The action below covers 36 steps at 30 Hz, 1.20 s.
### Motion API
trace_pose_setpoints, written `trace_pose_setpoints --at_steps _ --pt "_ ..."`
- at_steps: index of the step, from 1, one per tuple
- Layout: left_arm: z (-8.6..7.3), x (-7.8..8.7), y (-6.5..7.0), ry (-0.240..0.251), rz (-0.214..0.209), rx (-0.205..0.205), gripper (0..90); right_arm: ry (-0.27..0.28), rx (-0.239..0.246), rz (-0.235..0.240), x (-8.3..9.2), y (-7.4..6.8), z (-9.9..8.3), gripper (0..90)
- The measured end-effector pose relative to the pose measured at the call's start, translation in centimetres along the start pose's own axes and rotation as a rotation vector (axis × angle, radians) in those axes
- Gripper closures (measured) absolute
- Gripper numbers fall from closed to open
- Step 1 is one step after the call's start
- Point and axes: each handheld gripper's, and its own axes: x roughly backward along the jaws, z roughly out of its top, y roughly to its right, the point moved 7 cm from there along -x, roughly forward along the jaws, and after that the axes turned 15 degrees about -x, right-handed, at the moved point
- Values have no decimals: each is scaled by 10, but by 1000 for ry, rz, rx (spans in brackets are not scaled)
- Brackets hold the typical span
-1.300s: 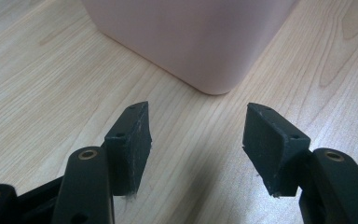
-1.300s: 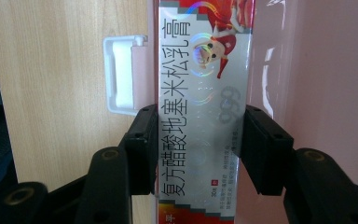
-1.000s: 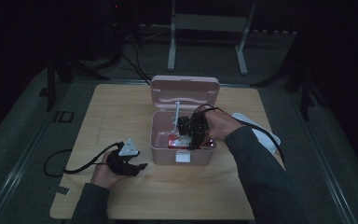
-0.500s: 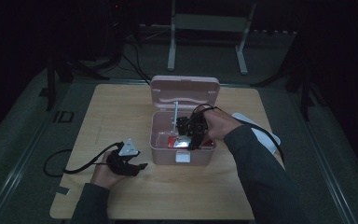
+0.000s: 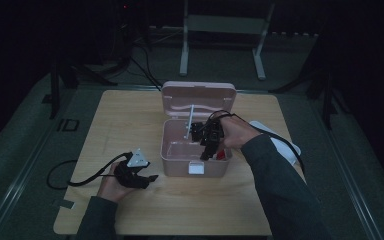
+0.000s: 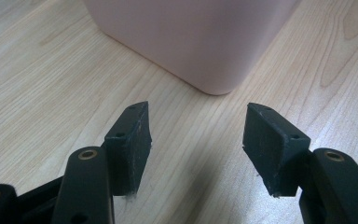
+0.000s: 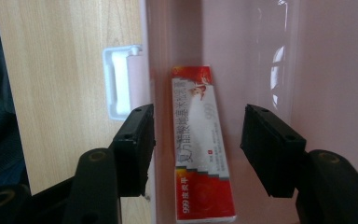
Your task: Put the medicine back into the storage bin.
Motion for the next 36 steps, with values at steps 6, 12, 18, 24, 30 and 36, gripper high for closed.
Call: trace_pose_setpoints --at_steps 6,12,18,24,30,36 --pt "0 0 0 0 -1 0 410 25 -10 -5 8 1 -4 463" --pt "0 0 0 0 0 -1 410 37 -23 -25 14 3 -8 478" --pt "0 0 0 3 1 -1 410 8 -45 -42 10 10 -16 465" --pt "0 -1 0 3 1 0 410 -24 -57 -48 -3 16 -24 464" --pt "0 1 0 3 3 -2 410 -33 -73 -69 -4 22 -29 464" --pt "0 1 0 4 3 -3 410 -70 -82 -78 -10 26 -39 458"
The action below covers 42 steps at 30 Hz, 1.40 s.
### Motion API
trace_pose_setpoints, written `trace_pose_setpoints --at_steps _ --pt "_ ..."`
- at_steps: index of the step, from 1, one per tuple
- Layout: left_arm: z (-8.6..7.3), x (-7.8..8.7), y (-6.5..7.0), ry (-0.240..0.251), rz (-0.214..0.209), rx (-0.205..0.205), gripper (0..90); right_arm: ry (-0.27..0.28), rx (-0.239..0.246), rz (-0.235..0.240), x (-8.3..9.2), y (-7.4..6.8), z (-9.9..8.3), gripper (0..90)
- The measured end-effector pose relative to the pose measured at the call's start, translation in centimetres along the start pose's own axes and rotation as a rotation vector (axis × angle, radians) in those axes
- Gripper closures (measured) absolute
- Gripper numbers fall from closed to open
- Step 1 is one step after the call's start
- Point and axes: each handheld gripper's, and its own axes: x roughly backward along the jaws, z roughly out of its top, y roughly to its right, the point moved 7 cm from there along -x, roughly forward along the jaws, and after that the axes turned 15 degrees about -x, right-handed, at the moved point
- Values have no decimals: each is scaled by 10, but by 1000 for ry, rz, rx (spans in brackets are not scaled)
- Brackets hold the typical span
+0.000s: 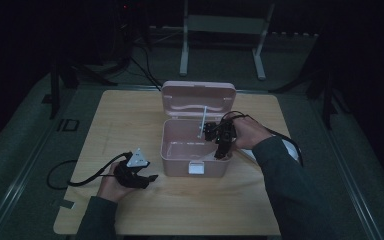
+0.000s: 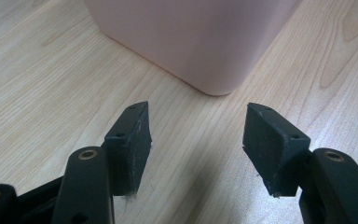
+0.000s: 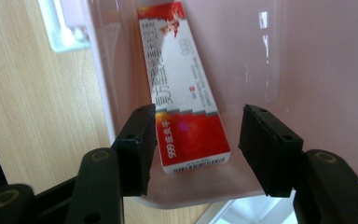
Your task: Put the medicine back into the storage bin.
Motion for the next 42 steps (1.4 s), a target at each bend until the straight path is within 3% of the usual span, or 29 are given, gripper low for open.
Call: trace_pose_setpoints --at_steps 3,8,11,16,18,26,32,37,40,42 --pt "0 -1 1 0 -1 3 410 -26 -11 -7 -4 3 -6 450" --pt "0 -1 1 -2 -3 1 411 -67 14 -18 -11 3 -12 482" --pt "0 -1 1 -1 -1 1 410 -44 26 -4 -12 1 -11 498" --pt "0 -1 1 -2 -1 0 410 60 18 53 -3 -1 -5 514" --pt "0 -1 0 -2 0 2 410 81 19 48 -1 -1 -3 516" --pt "0 -1 1 -1 -1 1 410 73 21 63 -1 -5 -5 518" --pt "0 -2 1 -3 -3 0 410 56 58 61 -4 -6 -6 519" --pt "0 -1 0 -2 2 1 410 140 61 79 2 -7 -2 521" --pt "0 0 0 -1 3 0 410 172 56 73 3 -6 1 523" --pt "0 0 0 -3 5 0 410 165 58 92 3 -6 1 522"
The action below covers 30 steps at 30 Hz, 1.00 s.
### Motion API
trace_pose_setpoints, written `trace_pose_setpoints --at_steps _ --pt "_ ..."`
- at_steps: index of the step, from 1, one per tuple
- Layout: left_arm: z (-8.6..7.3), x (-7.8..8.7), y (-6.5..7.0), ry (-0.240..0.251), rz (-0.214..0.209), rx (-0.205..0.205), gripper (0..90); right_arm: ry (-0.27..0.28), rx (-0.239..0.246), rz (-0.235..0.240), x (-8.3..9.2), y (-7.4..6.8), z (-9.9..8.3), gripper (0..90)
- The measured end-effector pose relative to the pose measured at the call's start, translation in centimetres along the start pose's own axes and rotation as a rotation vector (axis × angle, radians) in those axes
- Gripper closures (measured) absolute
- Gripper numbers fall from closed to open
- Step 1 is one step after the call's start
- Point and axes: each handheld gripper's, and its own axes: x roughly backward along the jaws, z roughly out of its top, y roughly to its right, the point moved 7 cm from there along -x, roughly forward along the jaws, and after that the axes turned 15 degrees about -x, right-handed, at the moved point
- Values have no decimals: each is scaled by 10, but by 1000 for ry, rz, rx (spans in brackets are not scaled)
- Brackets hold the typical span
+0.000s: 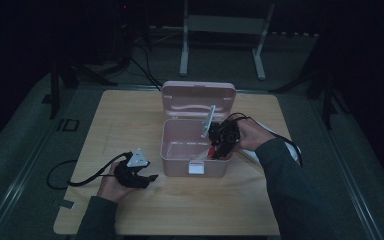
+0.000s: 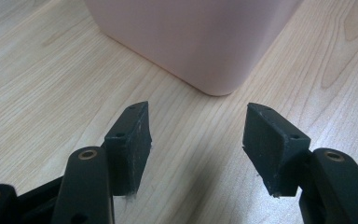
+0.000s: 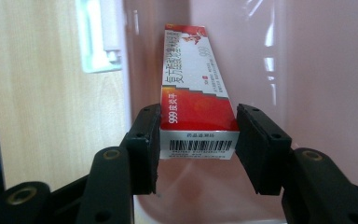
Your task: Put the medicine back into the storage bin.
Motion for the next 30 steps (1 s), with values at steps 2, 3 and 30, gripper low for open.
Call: trace_pose_setpoints --at_steps 2,3,30 --pt "0 0 0 2 -1 0 411 -25 -3 0 -2 0 -2 521" --pt "0 0 0 3 -1 1 410 -45 -6 -9 -2 0 -3 518" --pt "0 2 -1 7 3 2 410 -178 -59 -183 -19 20 -10 692"
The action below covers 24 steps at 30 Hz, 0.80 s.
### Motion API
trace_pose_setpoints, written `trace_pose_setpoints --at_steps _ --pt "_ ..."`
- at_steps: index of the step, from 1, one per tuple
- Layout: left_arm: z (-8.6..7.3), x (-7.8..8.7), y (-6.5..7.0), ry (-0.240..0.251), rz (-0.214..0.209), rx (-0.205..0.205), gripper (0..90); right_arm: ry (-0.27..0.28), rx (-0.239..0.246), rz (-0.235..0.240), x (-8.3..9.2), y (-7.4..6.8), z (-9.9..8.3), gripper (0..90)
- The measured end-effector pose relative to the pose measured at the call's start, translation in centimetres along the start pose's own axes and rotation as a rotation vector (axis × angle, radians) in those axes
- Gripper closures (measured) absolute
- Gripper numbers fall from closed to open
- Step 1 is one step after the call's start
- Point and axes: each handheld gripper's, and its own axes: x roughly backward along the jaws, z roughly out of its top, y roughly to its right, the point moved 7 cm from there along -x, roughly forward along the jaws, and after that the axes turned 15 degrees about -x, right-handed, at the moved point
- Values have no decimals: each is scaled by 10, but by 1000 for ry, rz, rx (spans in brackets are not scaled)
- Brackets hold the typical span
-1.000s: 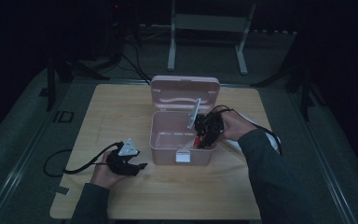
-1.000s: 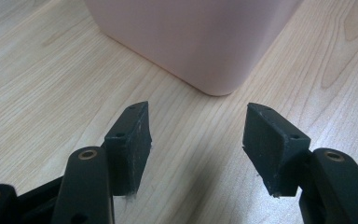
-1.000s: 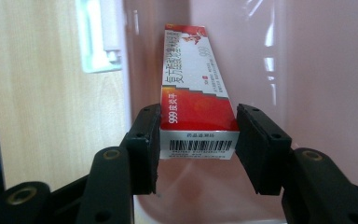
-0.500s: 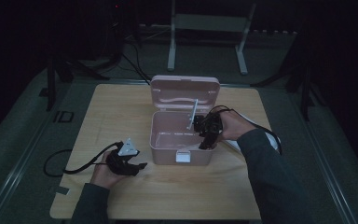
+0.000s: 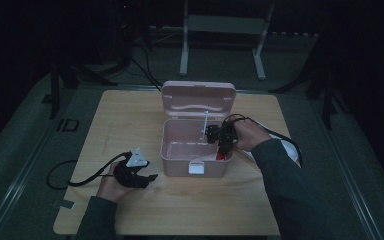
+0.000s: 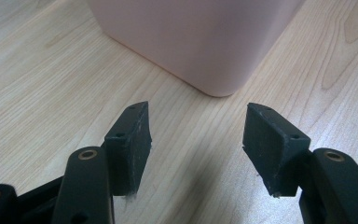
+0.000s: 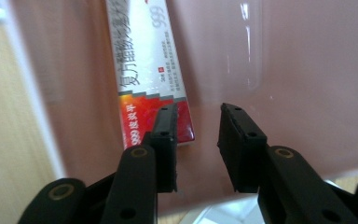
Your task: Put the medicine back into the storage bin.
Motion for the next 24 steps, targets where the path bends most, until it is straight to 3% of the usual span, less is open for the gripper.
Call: trace_pose_setpoints --at_steps 6,8,15,18,24 --pt "0 1 0 0 2 1 410 -76 39 -19 -19 -6 3 719" --pt "0 1 -1 0 2 1 410 -67 42 -13 -21 -7 5 717" --pt "0 1 0 2 2 3 410 14 16 21 -8 -5 7 702" --pt "0 1 -1 2 4 1 410 102 -9 49 3 -4 8 691" --pt "0 1 0 5 3 6 410 234 -46 49 32 1 -5 666"
